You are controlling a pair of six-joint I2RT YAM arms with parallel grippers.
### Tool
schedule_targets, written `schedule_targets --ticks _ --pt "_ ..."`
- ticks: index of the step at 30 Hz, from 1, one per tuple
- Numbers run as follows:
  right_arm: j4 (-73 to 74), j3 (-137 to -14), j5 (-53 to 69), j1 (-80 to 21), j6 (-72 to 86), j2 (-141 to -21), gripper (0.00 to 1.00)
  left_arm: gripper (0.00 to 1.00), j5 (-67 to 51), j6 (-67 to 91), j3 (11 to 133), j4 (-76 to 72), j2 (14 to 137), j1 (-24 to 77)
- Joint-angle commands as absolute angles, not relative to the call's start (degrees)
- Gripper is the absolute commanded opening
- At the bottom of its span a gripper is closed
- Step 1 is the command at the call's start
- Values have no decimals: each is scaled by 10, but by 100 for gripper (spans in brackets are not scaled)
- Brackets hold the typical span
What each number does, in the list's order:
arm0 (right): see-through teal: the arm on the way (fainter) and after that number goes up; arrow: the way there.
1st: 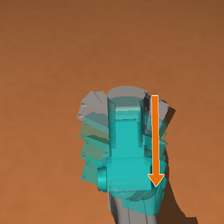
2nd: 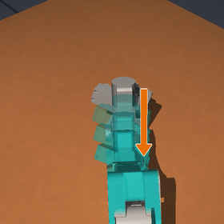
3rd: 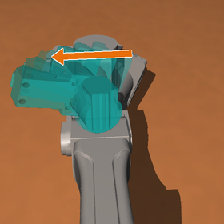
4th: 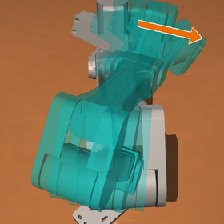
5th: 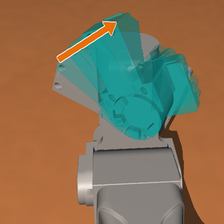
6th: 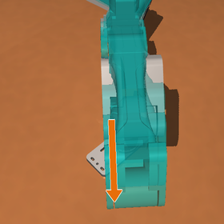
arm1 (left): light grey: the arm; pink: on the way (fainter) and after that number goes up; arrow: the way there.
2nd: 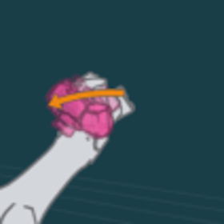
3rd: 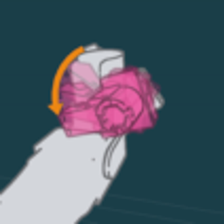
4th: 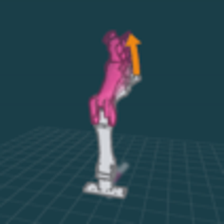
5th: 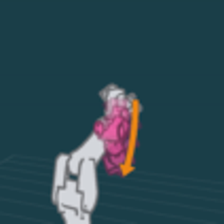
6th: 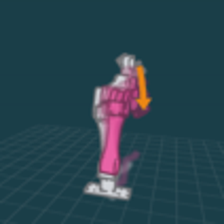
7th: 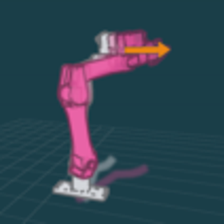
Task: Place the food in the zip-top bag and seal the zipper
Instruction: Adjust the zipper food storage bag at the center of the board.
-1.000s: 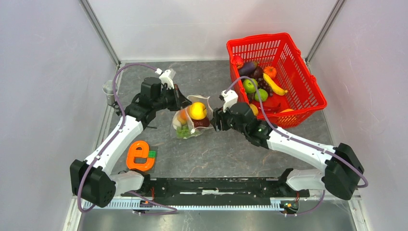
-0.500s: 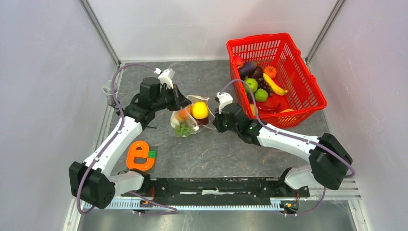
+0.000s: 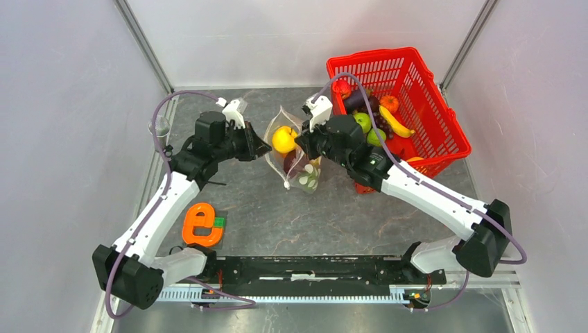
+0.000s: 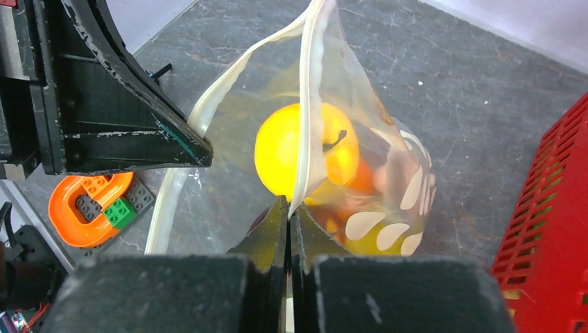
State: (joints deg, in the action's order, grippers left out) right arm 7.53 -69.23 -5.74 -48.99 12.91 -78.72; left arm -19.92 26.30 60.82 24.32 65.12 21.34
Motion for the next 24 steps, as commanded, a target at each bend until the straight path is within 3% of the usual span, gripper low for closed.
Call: schedule_targets --ticks 1,5,9,12,18,21,24 --pt "113 -732 -11 -486 79 -784 0 24 -215 233 640 257 613 215" --pt "134 -749 59 -484 46 -777 0 38 -215 226 642 279 586 215" --pt "192 -773 106 -484 -8 -779 0 70 -188 204 641 308 536 215" --pt "226 -766 152 -482 -69 -768 0 85 -171 178 649 320 490 215" --pt "256 -762 238 -475 -145 -727 0 92 -185 143 679 328 444 215" --pt "279 -755 290 -474 -196 -704 0 92 -235 145 626 264 407 215" --pt "273 -723 258 -473 -207 -684 0 89 -304 177 544 154 371 215"
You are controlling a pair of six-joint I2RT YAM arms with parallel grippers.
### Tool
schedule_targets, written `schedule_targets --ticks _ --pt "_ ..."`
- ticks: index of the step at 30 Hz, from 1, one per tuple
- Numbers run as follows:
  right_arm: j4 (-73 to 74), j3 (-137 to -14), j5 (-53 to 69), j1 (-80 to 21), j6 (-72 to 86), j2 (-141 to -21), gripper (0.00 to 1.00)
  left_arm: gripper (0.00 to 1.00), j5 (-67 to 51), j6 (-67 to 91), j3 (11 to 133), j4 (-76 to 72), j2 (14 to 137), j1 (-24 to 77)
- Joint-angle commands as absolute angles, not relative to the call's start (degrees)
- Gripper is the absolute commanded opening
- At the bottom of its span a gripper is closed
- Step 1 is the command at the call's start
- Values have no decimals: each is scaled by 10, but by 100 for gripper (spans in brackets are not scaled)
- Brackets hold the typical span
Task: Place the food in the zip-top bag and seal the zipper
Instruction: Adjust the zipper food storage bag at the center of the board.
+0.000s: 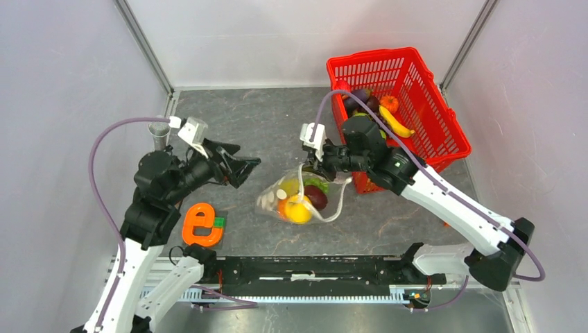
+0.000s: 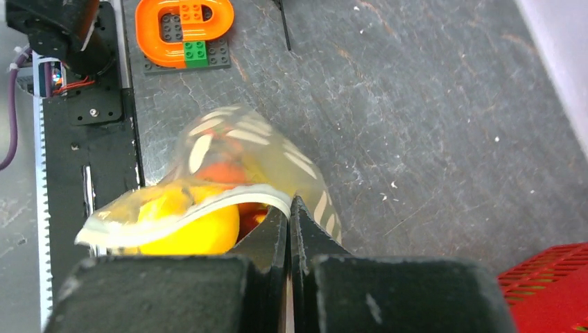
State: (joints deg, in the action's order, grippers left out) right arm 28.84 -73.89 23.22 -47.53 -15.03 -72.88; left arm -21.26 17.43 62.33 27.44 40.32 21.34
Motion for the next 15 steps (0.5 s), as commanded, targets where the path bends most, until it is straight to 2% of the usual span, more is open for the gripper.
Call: schedule_targets --ticks 1,4,8,12,15 --pt "269 -715 247 -473 -205 -681 0 88 -329 193 509 104 364 215" --pt "254 -684 243 -473 -214 -677 0 83 -402 212 436 -41 356 215" --pt "250 -696 241 -464 -192 -717 1 80 -414 216 389 -181 371 225" --pt "243 -716 237 -456 -173 -772 1 77 -393 122 418 -87 382 260" --pt "228 -743 215 -452 -162 -812 2 77 -294 85 390 -98 365 314"
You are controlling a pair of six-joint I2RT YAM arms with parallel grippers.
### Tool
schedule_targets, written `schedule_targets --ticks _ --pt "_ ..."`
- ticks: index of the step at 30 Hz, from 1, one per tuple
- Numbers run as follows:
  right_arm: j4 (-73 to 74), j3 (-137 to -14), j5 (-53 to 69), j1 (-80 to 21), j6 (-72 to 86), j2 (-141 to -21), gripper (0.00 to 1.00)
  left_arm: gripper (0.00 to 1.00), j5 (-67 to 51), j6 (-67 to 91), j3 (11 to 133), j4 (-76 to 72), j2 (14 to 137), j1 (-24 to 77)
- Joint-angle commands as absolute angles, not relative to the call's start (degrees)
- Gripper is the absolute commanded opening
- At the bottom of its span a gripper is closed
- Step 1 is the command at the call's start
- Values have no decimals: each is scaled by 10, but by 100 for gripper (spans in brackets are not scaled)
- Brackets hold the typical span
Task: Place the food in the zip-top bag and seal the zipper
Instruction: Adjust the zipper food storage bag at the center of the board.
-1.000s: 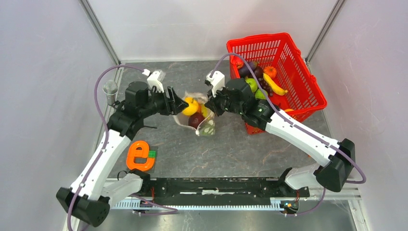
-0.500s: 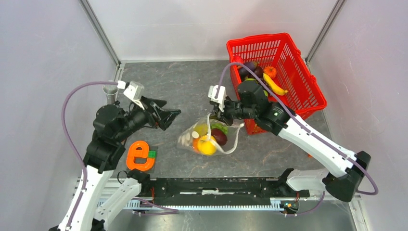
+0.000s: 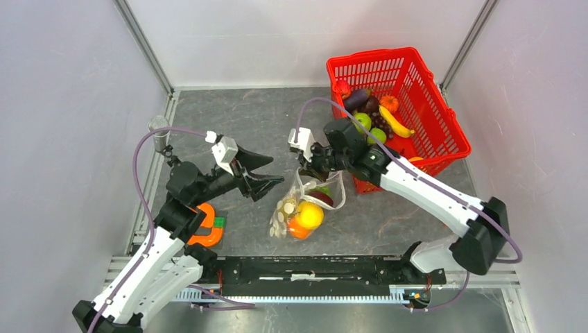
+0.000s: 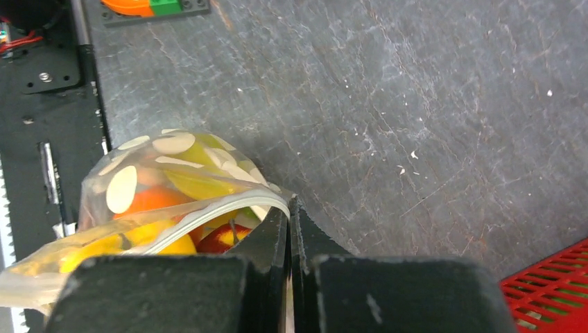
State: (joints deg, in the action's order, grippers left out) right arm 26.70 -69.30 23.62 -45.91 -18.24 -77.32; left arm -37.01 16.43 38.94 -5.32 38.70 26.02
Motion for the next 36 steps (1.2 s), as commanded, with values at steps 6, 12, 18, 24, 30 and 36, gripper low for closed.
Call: schedule_targets --ticks 6,12,18,24,30,36 --pt "263 -840 209 -440 -171 -911 3 78 -209 1 327 -93 373 396" --pt "278 -874 247 -432 -192 -941 3 80 -209 -12 294 -139 370 401" --pt "267 -844 264 -433 -214 -921 5 80 -167 -97 303 -118 374 401" --pt "284 -852 248 -432 -241 -929 5 85 -214 -149 318 -55 379 401" --pt "308 -852 253 -431 -275 -933 5 100 -167 -198 348 38 344 399" --pt "321 -866 261 -431 -283 -940 5 100 -151 -240 401 143 374 398"
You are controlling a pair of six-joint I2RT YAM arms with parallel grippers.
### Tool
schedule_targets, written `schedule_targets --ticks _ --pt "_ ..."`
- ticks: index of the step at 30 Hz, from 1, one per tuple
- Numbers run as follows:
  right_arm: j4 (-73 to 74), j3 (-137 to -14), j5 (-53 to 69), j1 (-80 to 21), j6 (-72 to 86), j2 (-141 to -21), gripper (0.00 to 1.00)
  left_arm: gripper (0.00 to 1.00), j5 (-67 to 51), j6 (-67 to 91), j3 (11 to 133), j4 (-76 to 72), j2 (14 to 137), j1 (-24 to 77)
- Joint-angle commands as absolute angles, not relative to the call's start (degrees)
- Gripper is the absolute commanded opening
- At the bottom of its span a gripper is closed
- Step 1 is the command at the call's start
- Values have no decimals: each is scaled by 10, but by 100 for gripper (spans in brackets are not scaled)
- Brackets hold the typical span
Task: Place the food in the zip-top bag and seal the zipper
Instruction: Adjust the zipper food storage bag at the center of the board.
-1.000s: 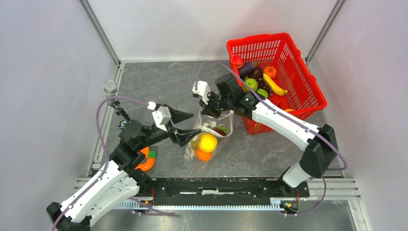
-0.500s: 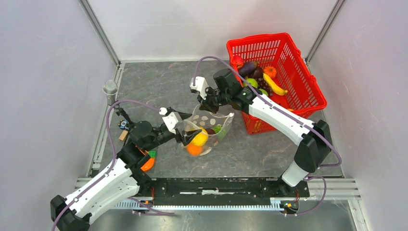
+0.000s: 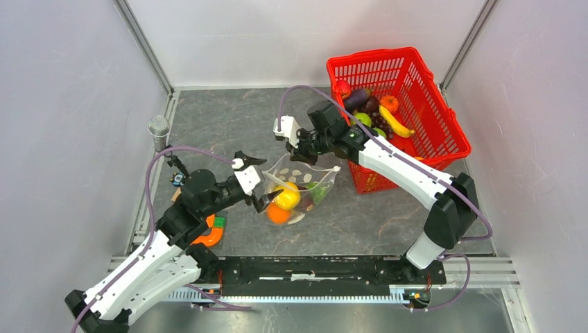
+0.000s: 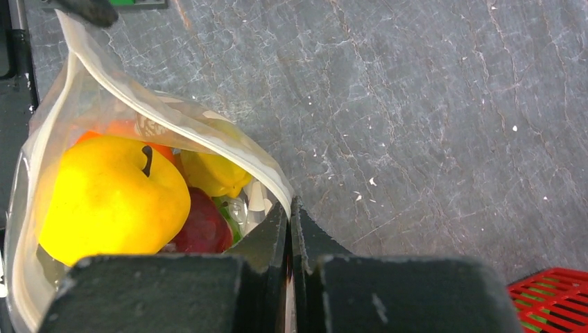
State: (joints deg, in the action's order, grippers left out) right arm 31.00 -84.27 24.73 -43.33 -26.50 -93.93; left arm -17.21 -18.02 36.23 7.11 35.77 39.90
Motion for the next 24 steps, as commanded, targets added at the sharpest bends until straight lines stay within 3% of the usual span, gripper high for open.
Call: schedule_targets --ticks 1,13,15,17,21,24 --pt "322 -869 264 -431 -284 -941 5 100 -151 -243 403 150 381 396" --pt "331 -878 275 -431 -282 -943 6 100 -215 -250 455 216 455 354" --pt "331 -880 278 -431 -280 -942 7 96 -226 -249 457 208 463 350" --pt "334 -884 278 -431 -279 -943 7 88 -230 -245 456 196 459 344" --pt "336 -883 277 -431 -276 -940 10 55 -232 -233 433 150 427 333" --pt "329 -875 271 -431 -273 -934 11 42 -231 -233 427 148 417 331"
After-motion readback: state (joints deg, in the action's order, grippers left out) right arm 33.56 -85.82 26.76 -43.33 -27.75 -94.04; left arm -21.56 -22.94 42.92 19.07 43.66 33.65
